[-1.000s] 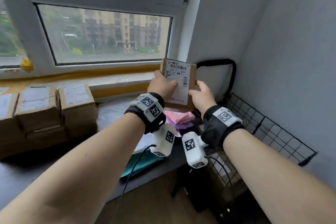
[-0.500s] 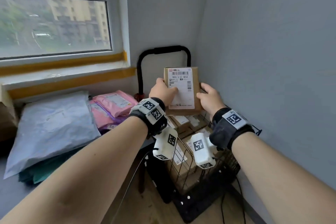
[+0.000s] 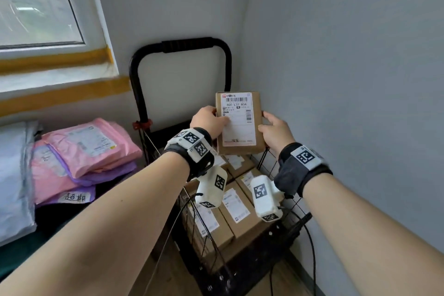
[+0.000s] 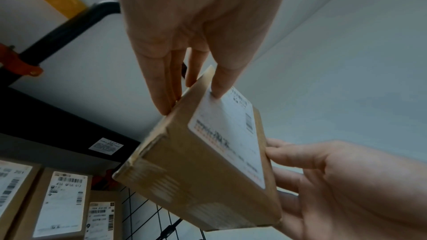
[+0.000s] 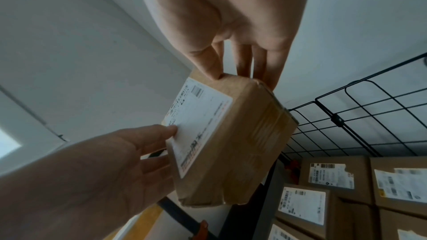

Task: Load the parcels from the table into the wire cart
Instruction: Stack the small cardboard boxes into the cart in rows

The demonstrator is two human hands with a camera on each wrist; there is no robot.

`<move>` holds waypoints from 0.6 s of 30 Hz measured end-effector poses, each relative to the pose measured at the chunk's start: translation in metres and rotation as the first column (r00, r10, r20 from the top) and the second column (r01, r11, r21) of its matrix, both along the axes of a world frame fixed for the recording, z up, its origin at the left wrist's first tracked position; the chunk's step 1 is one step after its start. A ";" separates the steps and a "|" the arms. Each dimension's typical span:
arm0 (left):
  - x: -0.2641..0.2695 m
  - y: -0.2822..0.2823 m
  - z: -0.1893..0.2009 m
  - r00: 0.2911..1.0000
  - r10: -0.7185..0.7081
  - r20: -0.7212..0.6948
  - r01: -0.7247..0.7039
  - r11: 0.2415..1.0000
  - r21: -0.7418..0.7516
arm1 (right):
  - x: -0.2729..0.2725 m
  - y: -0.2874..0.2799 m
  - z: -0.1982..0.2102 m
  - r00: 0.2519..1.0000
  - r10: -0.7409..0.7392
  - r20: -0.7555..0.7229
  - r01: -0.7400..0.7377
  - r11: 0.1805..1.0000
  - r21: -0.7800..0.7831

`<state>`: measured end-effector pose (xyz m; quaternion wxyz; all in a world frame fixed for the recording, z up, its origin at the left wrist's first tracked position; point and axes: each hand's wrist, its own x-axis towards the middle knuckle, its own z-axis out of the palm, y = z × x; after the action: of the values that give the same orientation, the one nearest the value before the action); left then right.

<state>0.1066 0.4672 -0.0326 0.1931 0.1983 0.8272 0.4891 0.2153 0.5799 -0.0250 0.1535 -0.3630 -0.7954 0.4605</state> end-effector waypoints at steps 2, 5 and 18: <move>-0.019 0.022 -0.008 1.000 0.006 0.022 -0.006 1.000 -0.013 | -0.019 0.023 -0.006 0.999 0.036 0.031 -0.035 0.999 -0.009; -0.043 0.049 -0.027 1.000 0.017 0.025 -0.015 0.998 -0.068 | -0.045 0.053 -0.020 0.994 0.071 0.087 -0.070 0.997 -0.017; -0.116 0.159 -0.146 0.933 0.184 0.309 -0.164 0.982 -0.089 | -0.153 0.188 -0.131 0.891 0.287 0.351 -0.250 0.957 -0.148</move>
<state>-0.0090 0.6266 -0.1782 0.2847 0.0377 0.8146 0.5039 0.0619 0.7674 -0.1563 -0.0818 -0.3364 -0.8289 0.4394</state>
